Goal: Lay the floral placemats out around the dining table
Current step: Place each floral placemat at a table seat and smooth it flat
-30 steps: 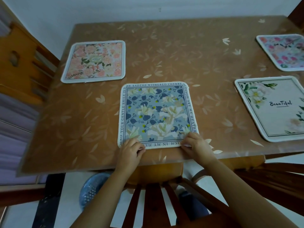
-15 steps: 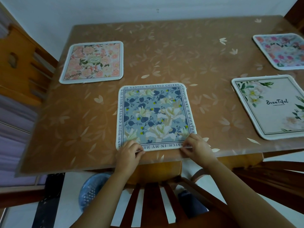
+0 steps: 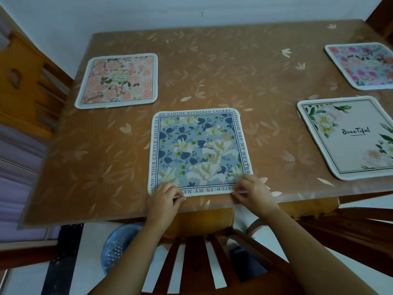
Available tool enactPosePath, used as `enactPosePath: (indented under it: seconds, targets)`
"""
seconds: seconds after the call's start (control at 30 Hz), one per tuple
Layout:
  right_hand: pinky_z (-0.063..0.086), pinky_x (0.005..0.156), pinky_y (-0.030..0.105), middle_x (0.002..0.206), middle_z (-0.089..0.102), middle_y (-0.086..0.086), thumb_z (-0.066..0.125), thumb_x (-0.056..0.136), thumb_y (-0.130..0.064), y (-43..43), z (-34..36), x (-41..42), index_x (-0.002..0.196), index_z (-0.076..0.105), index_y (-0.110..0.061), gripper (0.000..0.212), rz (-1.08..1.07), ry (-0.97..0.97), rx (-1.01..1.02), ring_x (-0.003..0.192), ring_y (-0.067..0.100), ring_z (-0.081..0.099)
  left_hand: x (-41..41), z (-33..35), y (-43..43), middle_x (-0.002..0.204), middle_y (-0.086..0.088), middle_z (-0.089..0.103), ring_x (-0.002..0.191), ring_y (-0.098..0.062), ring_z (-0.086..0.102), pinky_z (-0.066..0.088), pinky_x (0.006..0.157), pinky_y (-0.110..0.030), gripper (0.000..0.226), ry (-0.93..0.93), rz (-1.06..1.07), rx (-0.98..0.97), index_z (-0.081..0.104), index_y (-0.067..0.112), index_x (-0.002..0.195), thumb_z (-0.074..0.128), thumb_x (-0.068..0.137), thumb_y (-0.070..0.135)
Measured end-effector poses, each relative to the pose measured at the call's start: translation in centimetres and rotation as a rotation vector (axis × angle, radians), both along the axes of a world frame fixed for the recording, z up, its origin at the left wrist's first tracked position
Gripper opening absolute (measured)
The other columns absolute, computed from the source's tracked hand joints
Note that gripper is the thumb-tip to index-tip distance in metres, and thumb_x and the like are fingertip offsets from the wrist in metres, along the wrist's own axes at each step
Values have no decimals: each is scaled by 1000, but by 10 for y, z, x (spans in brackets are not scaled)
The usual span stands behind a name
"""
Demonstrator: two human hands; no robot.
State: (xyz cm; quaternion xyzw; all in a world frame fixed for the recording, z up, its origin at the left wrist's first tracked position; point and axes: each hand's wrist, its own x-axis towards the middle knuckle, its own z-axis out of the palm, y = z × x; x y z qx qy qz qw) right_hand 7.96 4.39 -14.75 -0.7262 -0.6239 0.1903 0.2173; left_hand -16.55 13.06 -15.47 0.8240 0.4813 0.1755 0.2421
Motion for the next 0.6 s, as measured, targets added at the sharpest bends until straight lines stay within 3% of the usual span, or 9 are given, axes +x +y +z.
enactPosePath:
  seconds: [0.23, 0.4, 0.6]
  targets:
    - [44, 66, 34, 85, 60, 15, 72, 73, -7, 0, 1, 1, 75, 61, -3, 12, 59, -81, 18, 82, 31, 55, 1, -2, 0, 81, -2, 60, 81, -15, 50, 37, 69, -27, 13, 6, 26, -6, 63, 11, 72, 75, 71, 15]
    - [51, 62, 44, 83, 60, 17, 72, 71, -2, 2, 0, -2, 74, 59, -2, 13, 84, -129, 31, 77, 35, 57, 2, -4, -1, 80, -3, 61, 81, -17, 52, 37, 68, -28, 14, 5, 37, 3, 63, 11, 71, 76, 70, 14]
    - [52, 60, 44, 81, 59, 17, 69, 72, 1, 4, -3, -3, 72, 58, -4, 12, 94, -115, 39, 74, 34, 56, 3, -6, -1, 80, -4, 61, 80, -17, 53, 37, 66, -27, 15, 11, 36, 25, 63, 12, 70, 77, 68, 14]
